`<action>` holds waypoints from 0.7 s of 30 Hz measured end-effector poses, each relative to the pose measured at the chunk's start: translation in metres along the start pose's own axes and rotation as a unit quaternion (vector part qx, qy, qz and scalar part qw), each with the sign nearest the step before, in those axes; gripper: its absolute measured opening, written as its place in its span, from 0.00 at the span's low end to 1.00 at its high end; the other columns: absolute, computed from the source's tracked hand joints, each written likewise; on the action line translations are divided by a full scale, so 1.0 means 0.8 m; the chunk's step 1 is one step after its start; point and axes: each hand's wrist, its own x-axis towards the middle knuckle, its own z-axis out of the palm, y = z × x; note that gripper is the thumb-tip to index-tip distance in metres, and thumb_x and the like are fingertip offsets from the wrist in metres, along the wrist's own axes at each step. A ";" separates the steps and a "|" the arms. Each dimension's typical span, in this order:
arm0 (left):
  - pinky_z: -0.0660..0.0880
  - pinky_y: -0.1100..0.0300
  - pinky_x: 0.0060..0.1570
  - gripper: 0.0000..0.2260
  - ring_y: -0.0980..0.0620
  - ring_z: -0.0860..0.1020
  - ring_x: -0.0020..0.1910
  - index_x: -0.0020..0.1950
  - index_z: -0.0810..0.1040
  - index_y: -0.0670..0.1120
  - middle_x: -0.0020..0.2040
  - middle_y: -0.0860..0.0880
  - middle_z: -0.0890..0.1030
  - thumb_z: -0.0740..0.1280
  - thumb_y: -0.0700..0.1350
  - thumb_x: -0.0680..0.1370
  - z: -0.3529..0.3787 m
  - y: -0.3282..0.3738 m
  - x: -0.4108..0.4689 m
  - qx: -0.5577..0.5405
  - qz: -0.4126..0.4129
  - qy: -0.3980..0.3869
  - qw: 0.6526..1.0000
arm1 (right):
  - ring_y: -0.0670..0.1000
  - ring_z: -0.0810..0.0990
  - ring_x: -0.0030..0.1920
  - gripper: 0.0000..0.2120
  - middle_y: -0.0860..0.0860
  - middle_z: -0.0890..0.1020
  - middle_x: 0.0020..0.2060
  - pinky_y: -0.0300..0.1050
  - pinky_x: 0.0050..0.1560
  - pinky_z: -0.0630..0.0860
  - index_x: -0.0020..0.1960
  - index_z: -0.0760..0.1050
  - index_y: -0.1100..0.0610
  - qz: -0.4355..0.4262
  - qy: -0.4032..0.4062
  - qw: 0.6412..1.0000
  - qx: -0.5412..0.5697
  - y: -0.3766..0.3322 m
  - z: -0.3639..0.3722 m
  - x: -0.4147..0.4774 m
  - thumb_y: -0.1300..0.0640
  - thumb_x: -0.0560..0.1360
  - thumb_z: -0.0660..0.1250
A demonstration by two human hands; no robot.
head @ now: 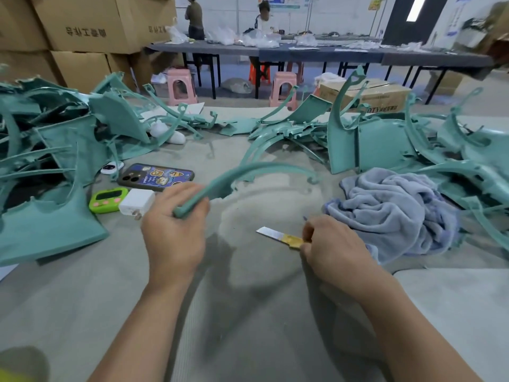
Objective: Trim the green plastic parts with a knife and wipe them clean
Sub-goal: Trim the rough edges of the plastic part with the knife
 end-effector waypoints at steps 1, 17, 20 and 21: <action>0.73 0.67 0.60 0.14 0.62 0.80 0.55 0.50 0.85 0.60 0.51 0.62 0.84 0.71 0.42 0.72 0.001 -0.002 -0.005 0.056 0.054 -0.025 0.997 | 0.52 0.78 0.45 0.03 0.48 0.79 0.43 0.49 0.46 0.75 0.45 0.75 0.50 -0.005 -0.014 1.000 0.016 0.004 -0.002 0.001 0.58 0.75 0.65; 0.74 0.66 0.47 0.25 0.54 0.80 0.51 0.62 0.84 0.55 0.52 0.54 0.87 0.71 0.31 0.72 0.014 -0.006 -0.026 0.218 0.057 -0.158 0.961 | 0.45 0.79 0.27 0.08 0.47 0.84 0.28 0.35 0.28 0.70 0.40 0.79 0.52 -0.079 0.084 0.924 0.363 -0.020 0.013 -0.007 0.62 0.76 0.69; 0.71 0.69 0.54 0.27 0.57 0.76 0.58 0.63 0.84 0.52 0.56 0.55 0.86 0.70 0.28 0.70 0.016 -0.005 -0.028 0.213 0.078 -0.156 0.961 | 0.46 0.78 0.26 0.09 0.50 0.81 0.26 0.39 0.28 0.74 0.38 0.81 0.53 -0.089 0.089 0.925 0.359 -0.024 0.019 -0.008 0.58 0.77 0.70; 0.70 0.70 0.55 0.27 0.58 0.76 0.59 0.62 0.84 0.52 0.56 0.55 0.86 0.70 0.28 0.70 0.015 -0.006 -0.028 0.214 0.081 -0.152 0.962 | 0.48 0.77 0.26 0.09 0.51 0.81 0.26 0.44 0.30 0.75 0.38 0.81 0.53 -0.083 0.090 0.922 0.366 -0.023 0.019 -0.007 0.58 0.77 0.70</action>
